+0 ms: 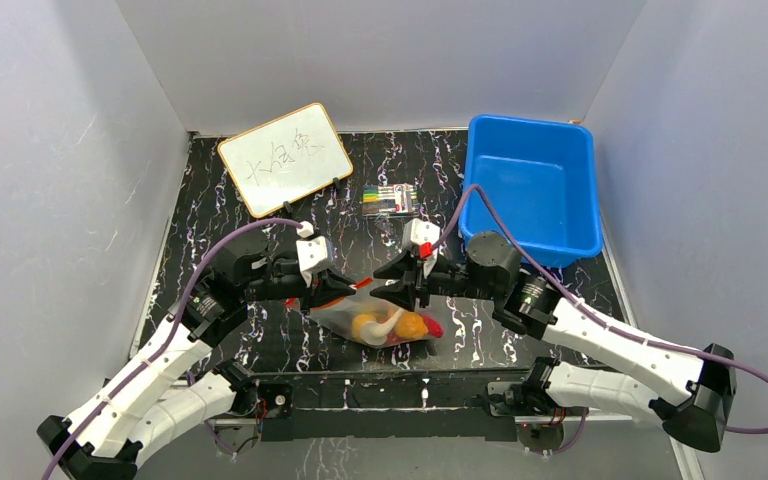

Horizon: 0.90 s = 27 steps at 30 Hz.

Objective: Place the food in the zip-top bag and seal the zipper
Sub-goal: Zip the zipper food storage bag at the center of the board.

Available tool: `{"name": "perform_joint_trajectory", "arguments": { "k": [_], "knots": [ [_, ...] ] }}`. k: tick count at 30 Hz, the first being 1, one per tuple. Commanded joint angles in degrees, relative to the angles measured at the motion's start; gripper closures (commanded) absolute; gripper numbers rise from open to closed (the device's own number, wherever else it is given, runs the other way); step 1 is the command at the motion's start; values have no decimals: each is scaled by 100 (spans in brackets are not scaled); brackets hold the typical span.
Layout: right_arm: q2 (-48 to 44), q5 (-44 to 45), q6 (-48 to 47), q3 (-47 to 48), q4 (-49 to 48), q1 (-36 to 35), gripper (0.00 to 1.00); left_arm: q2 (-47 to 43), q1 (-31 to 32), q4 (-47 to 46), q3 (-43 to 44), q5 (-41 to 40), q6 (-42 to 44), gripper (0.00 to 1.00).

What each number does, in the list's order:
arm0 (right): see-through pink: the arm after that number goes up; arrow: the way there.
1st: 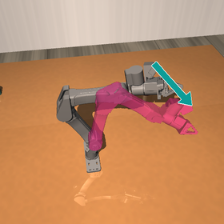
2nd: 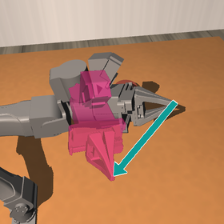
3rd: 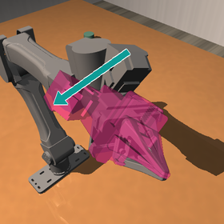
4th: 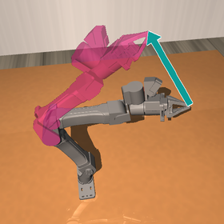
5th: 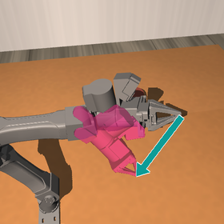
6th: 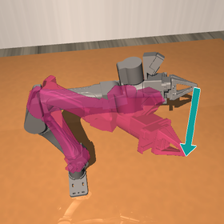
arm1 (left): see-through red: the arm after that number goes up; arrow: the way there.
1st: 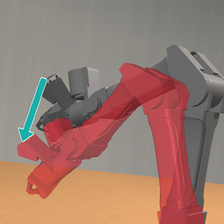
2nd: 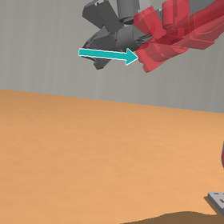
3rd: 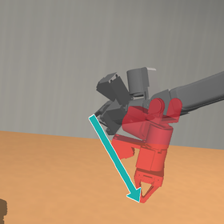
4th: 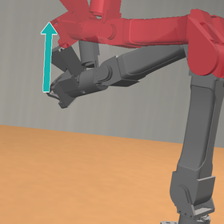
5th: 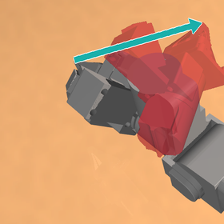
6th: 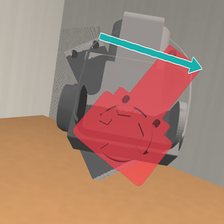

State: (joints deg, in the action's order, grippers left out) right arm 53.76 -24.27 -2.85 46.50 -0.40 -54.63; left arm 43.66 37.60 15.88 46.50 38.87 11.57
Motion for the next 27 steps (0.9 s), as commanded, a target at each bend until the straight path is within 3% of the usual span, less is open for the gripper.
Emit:
{"name": "perform_joint_trajectory", "arguments": {
  "k": [1, 10, 15, 18, 22, 27],
  "knots": [
    [64, -241, 101, 275, -177, 3, 64, -70, -16, -80, 155, 213, 73, 100],
    [475, -218, 351, 292, -618, 3, 64, -54, -15, -164, 129, 375, 79, 100],
    [588, -210, 397, 298, -825, 5, 74, -52, -17, -200, 104, 382, 91, 100],
    [633, -235, 428, 286, -901, -4, 100, -51, -16, -261, 67, 398, 65, 100],
    [561, -294, 530, 167, -1134, -3, 100, -71, -16, -249, 53, 309, 48, 100],
    [138, 270, 552, -141, -1392, -1, 100, -189, -17, 31, 55, 39, 90, 100]
  ]
}}
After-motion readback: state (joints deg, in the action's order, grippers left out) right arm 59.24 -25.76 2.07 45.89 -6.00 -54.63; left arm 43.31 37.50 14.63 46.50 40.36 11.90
